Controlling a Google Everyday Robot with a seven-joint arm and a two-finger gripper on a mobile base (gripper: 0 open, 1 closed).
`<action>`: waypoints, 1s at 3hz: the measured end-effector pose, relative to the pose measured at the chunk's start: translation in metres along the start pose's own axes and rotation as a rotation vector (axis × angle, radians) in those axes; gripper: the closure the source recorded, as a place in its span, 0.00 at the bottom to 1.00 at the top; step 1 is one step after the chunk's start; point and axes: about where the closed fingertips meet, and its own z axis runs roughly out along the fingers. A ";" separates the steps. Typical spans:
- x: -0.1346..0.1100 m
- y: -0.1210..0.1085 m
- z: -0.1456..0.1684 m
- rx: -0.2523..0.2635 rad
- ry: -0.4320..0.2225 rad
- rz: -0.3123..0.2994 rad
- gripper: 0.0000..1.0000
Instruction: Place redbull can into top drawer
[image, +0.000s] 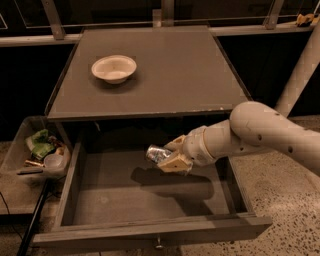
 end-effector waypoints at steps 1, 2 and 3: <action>0.029 0.009 0.033 -0.043 -0.036 0.035 1.00; 0.072 0.013 0.070 -0.027 -0.092 0.080 1.00; 0.073 0.012 0.071 -0.025 -0.093 0.081 1.00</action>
Offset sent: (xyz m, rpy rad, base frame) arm -0.0091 0.0012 -0.1154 0.1511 0.0512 -0.0483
